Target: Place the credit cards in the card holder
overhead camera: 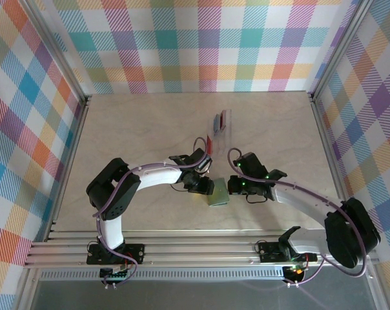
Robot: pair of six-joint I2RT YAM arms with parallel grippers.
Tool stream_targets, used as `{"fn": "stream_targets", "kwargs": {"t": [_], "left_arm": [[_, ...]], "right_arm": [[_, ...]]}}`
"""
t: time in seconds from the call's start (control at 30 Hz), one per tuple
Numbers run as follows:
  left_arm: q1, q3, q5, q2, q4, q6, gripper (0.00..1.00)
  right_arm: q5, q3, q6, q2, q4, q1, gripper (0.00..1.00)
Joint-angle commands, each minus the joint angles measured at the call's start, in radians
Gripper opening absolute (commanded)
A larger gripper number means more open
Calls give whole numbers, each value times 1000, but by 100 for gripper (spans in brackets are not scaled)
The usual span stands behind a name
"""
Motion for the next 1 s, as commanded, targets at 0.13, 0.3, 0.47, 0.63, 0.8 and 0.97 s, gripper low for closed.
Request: {"fn": "stream_targets", "kwargs": {"t": [0.13,0.3,0.47,0.63,0.8,0.97], "left_arm": [[-9,-34,61,64,88,-15,44],[-9,-34,73,75,93,-15,44],[-7,-28,82,89,93,-14,43],[-8,-25,90,96,94,-15,43],[-6,-24,96,100,94,-13,43],[-5,-22,98,103,91,-11,43]], "right_arm": [[-88,32,-20,69,51,-6,0],[-134,35,-11,103,89,-6,0],[-158,48,-6,135,111,-6,0],[-168,70,-6,166,114,-6,0],[-164,90,-10,188,105,-6,0],[-175,104,-11,222,100,-6,0]]}}
